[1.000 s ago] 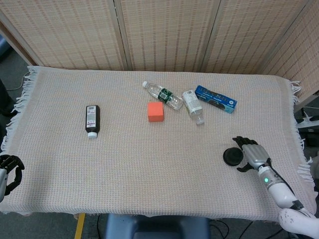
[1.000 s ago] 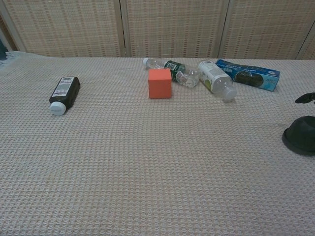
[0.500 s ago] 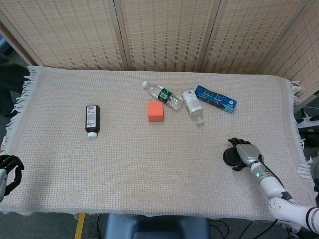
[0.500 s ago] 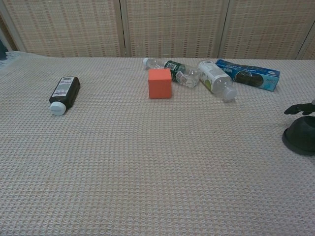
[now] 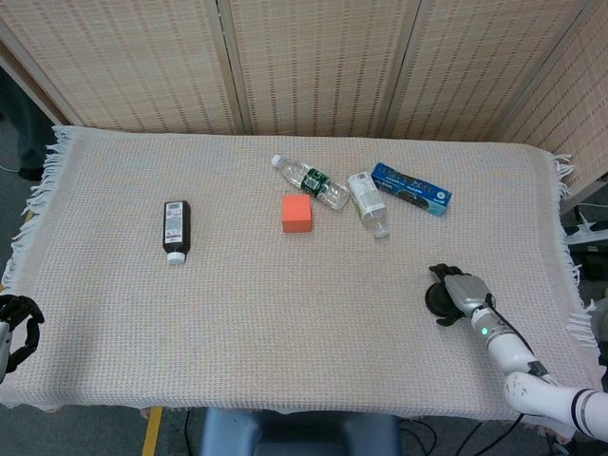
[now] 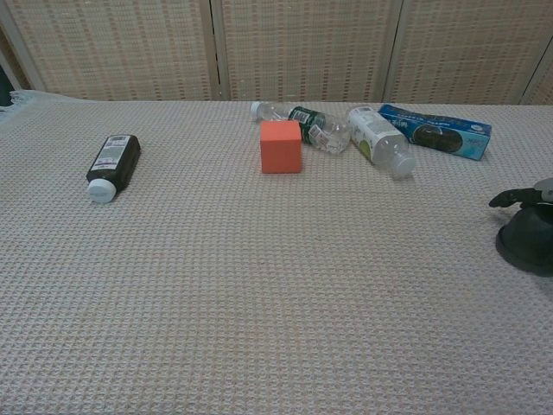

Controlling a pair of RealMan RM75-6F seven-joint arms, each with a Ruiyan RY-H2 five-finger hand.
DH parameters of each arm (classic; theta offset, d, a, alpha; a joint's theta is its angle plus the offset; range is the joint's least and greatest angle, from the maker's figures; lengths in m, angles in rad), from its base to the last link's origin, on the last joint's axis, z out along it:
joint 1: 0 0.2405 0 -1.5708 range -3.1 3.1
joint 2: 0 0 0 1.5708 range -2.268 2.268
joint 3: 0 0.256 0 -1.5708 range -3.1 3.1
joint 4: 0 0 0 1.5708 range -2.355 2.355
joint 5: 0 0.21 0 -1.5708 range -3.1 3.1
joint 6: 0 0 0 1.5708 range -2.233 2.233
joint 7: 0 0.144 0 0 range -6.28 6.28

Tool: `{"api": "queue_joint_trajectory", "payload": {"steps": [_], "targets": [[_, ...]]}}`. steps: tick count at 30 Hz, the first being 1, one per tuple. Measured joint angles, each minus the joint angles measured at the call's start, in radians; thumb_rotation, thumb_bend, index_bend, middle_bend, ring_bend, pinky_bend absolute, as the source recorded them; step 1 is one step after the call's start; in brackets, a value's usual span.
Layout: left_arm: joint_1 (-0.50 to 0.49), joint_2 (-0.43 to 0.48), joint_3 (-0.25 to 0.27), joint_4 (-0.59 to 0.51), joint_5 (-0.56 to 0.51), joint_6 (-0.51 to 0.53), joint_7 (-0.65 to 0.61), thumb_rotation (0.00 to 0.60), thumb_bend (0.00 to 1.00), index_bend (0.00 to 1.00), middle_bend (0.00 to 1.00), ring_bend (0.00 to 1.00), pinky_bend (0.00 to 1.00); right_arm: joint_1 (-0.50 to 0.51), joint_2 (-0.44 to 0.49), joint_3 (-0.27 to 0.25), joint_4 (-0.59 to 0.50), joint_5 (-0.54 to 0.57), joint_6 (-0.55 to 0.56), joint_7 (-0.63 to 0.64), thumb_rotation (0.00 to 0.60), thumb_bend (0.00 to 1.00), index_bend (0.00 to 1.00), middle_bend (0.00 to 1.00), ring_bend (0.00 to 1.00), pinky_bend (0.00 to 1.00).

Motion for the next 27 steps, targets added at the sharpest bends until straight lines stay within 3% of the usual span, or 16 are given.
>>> {"api": "queue_joint_trajectory", "payload": {"steps": [6, 15, 27], "targets": [[0.000, 0.001, -0.001, 0.000, 0.000, 0.001, -0.002, 0.600, 0.61, 0.60, 0.47, 0.36, 0.56, -0.004, -0.015, -0.006, 0.005, -0.021, 0.029, 0.009, 0.600, 0.15, 0.21, 0.17, 0.18, 0.34], [0.002, 0.002, -0.003, 0.002, -0.001, 0.006, -0.010, 0.600, 0.61, 0.60, 0.47, 0.36, 0.56, -0.008, -0.042, -0.022, 0.029, -0.025, 0.065, -0.012, 0.600, 0.18, 0.27, 0.24, 0.28, 0.42], [0.004, 0.003, -0.004, 0.001, 0.000, 0.008, -0.011, 0.600, 0.61, 0.60, 0.47, 0.36, 0.56, -0.028, -0.072, -0.019, 0.037, -0.037, 0.158, -0.034, 0.600, 0.42, 0.55, 0.43, 0.51, 0.63]]}}
